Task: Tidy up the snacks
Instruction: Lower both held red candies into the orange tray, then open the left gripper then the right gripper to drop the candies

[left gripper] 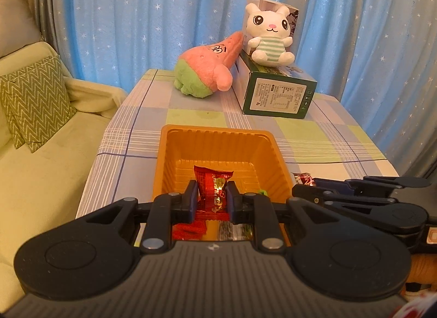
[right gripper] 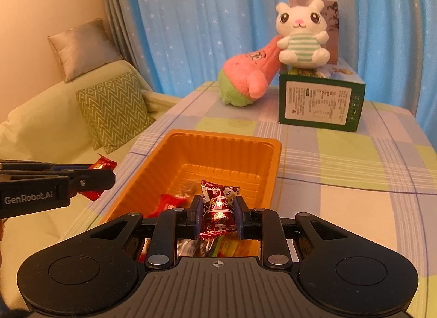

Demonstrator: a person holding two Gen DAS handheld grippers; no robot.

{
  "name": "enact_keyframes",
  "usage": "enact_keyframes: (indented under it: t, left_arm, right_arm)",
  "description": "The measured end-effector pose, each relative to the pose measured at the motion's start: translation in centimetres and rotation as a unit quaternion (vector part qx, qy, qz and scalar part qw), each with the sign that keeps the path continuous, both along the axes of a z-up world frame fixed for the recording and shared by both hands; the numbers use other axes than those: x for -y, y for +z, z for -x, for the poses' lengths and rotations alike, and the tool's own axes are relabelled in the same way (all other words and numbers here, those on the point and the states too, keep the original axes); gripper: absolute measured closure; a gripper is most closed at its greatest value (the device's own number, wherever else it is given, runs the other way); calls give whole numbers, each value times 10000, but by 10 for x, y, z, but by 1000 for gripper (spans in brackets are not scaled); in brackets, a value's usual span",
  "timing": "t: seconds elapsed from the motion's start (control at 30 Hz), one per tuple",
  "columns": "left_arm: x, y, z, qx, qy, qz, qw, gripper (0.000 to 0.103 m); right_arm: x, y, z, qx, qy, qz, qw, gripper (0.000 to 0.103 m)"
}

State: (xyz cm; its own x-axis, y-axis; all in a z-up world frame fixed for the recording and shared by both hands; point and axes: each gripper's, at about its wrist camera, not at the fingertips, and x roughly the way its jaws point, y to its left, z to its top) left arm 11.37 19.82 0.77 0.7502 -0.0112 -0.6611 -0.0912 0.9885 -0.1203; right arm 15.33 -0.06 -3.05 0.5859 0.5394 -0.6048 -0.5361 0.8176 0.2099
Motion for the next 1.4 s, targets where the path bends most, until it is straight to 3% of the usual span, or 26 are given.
enact_keyframes:
  t: [0.57, 1.13, 1.17, 1.23, 1.4]
  left_arm:
    - [-25, -28, -67, -306, -42, 325, 9990, 84]
    - [-21, -37, -89, -366, -157, 250, 9989, 83]
    - [-21, -37, -90, -339, -178, 282, 9989, 81]
    - [-22, -38, -91, -371, -207, 269, 9987, 61]
    - [-23, -38, -84, -370, -235, 53, 9990, 59]
  right_arm:
    - [-24, -22, -67, -388, -119, -45, 9992, 79]
    - [-28, -27, -85, -569, -205, -168, 9980, 79]
    - [-28, -27, -86, -570, -219, -166, 9980, 79]
    - [-26, -28, -87, -590, -255, -173, 9978, 79]
    - [-20, -30, -86, -619, -312, -192, 9974, 79]
